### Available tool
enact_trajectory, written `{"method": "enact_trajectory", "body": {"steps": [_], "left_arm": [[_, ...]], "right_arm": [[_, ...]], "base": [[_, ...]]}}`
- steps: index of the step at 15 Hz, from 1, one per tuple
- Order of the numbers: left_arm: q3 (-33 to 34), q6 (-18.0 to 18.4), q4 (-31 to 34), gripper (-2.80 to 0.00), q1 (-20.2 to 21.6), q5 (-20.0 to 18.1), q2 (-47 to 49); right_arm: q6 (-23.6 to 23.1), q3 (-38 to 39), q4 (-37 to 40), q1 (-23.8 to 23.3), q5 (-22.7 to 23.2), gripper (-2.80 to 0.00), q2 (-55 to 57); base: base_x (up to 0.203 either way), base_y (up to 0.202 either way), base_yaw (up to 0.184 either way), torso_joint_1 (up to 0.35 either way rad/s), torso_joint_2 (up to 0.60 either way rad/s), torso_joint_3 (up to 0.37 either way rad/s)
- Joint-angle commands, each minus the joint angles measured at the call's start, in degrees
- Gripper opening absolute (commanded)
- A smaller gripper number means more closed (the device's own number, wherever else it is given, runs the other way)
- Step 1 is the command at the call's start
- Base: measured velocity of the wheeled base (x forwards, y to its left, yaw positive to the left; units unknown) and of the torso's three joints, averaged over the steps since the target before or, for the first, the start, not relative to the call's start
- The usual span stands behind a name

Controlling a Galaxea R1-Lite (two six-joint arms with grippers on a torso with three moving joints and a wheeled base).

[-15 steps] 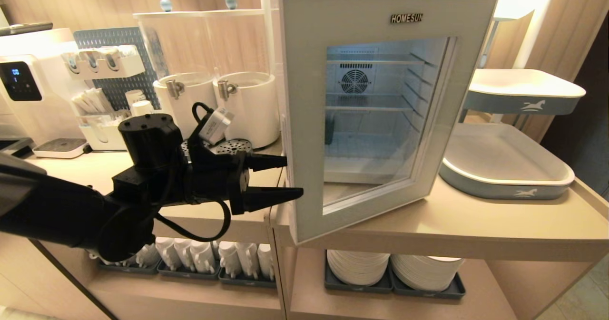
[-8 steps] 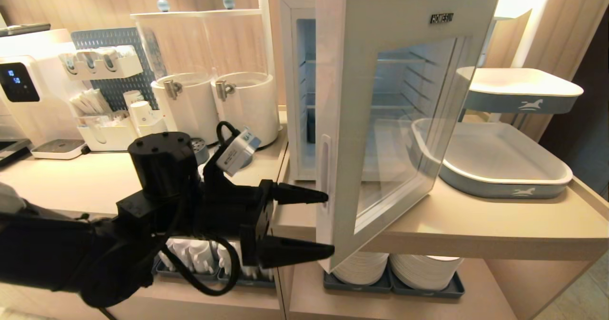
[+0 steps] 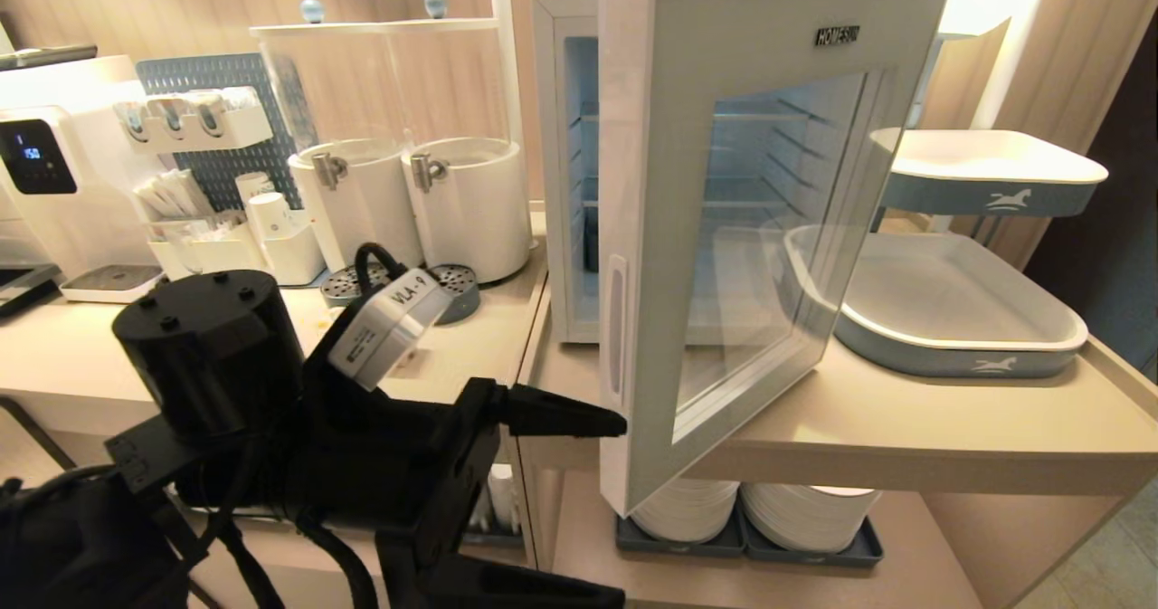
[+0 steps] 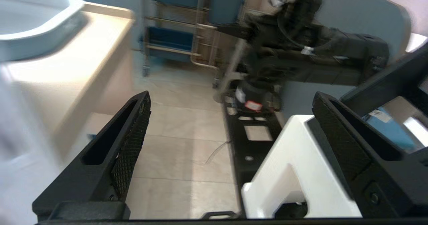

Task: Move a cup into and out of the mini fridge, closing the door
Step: Open the freezer door

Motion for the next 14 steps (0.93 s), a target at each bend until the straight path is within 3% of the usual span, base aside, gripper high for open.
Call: {"method": "enact_trajectory", "body": {"steps": [1,5,7,11,14], "left_arm": [[-0.1,0.2,-0.4,0.00,2.8,-0.4,0.1],[-4.4,0.7,-0.9,0.00,6.9,-0.1,5.9],[-8.9,1.9,-0.8,0.00,7.4,2.4,10.0],[-17.5,2.4,-0.2,0.00,7.0,5.0,17.4],[-18.0,1.8,-0.1,0.00,4.6,5.0,17.7]], "right_arm": [[0.0,0.0,0.0,0.1,0.0,-2.80,0.1],[0.0,0.0,0.0,0.0,0.0,-2.80,0.1],[0.0,0.0,0.0,0.0,0.0,-2.80,0.1],[0.0,0.0,0.0,0.0,0.0,-2.80,0.1],[0.0,0.0,0.0,0.0,0.0,-2.80,0.0]], "base": [[0.000,0.000,0.000,0.000,0.00,0.000],[0.000,0.000,0.000,0.000,0.00,0.000],[0.000,0.000,0.000,0.000,0.00,0.000],[0.000,0.000,0.000,0.000,0.00,0.000],[0.000,0.000,0.000,0.000,0.00,0.000]]}}
